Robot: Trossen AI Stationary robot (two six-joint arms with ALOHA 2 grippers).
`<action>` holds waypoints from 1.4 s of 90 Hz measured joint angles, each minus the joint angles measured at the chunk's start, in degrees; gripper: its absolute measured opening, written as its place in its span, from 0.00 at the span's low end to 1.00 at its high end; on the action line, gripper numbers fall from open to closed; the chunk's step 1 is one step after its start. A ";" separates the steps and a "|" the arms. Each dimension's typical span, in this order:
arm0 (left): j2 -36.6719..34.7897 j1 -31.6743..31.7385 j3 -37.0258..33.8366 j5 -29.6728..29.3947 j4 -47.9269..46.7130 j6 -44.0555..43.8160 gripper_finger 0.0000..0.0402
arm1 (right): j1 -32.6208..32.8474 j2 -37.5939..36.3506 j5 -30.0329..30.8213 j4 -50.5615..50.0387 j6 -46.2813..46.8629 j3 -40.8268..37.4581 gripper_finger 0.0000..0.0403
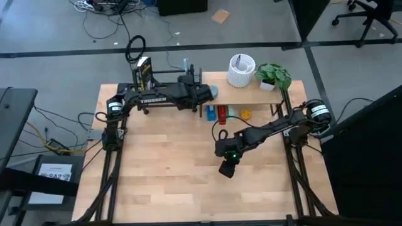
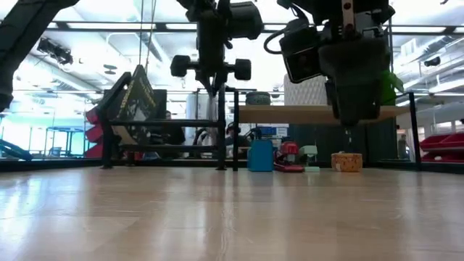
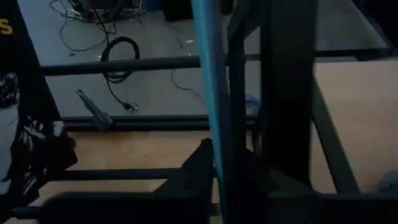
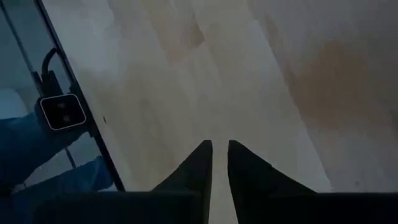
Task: Stock shelves
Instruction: Put the blue book into the black book shelf
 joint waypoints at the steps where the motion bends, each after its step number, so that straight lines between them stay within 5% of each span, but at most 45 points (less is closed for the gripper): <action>1: 0.00 0.00 0.08 -0.05 0.00 0.33 0.02 | 0.00 0.00 0.00 0.00 0.00 0.00 0.06; 30: -0.04 -1.09 4.58 -9.47 -0.32 5.34 0.01 | 0.02 0.00 -0.01 0.04 0.00 0.00 0.06; 55: 0.04 -0.77 -1.50 -11.08 1.54 -2.35 0.00 | 0.02 0.00 -1.37 -0.11 0.49 0.00 0.06; 87: 0.07 -1.07 -7.25 -10.90 11.04 -0.63 0.02 | 0.02 0.00 -2.03 -0.13 2.05 0.00 0.06; 126: -0.04 -1.06 -8.18 -1.54 11.19 5.37 0.14 | 0.02 0.00 -2.05 0.10 2.14 0.00 0.06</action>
